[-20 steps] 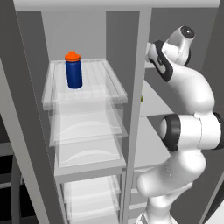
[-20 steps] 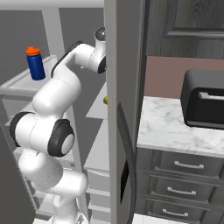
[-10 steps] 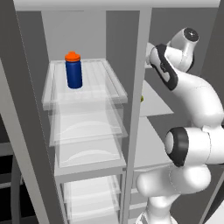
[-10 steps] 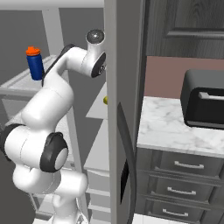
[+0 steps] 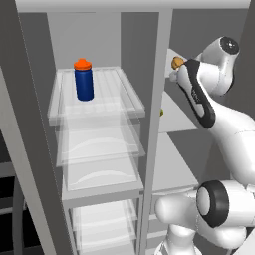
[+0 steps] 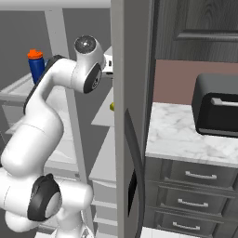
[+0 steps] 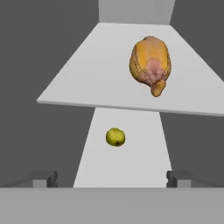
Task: There's a chicken drumstick in the fridge that needs to be moved to the freezer for freezing. Pick up the chicken drumstick from the fridge, place it on any shelf in the freezer, and close the fridge and freezer doors when done.
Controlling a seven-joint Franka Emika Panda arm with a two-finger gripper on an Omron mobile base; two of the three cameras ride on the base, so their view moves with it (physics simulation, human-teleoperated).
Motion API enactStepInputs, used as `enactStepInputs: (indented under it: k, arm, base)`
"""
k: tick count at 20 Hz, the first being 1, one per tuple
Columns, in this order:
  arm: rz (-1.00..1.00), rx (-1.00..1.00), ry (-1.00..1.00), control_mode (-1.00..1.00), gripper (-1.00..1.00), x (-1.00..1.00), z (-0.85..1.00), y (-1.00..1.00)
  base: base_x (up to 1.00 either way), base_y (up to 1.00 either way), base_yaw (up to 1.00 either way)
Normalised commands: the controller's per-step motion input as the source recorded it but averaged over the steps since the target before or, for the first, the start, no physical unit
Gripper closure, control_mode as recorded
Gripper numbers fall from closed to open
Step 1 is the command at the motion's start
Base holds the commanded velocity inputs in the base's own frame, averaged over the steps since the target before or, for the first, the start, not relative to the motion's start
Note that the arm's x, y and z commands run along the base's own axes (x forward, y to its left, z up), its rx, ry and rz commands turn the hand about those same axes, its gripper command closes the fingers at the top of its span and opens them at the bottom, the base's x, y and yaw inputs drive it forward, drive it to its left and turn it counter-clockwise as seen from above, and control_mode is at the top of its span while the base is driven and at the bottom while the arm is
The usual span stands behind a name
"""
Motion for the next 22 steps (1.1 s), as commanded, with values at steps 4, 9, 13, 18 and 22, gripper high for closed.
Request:
enactStepInputs:
  k: [4, 9, 13, 18, 22]
  arm:
    - [0.0, 0.03, 0.0, -1.0, -1.0, -1.0, 0.0, 0.54]
    - [0.0, -0.01, 0.0, -1.0, -1.0, -0.99, 0.0, 0.26]
    - [-0.02, -0.06, 0.1, -1.0, -1.0, -0.92, 0.18, 0.16]
    - [0.0, 0.0, 0.01, -1.0, -1.0, -0.73, 0.03, 0.11]
    - [0.0, 0.0, 0.0, -1.0, -1.0, -0.46, -0.04, 0.0]
  base:
    - [0.0, 0.0, 0.0]
    - [0.0, 0.0, 0.0]
    - [0.0, 0.0, 0.0]
    - [0.0, 0.0, 0.0]
    - [0.0, 0.0, 0.0]
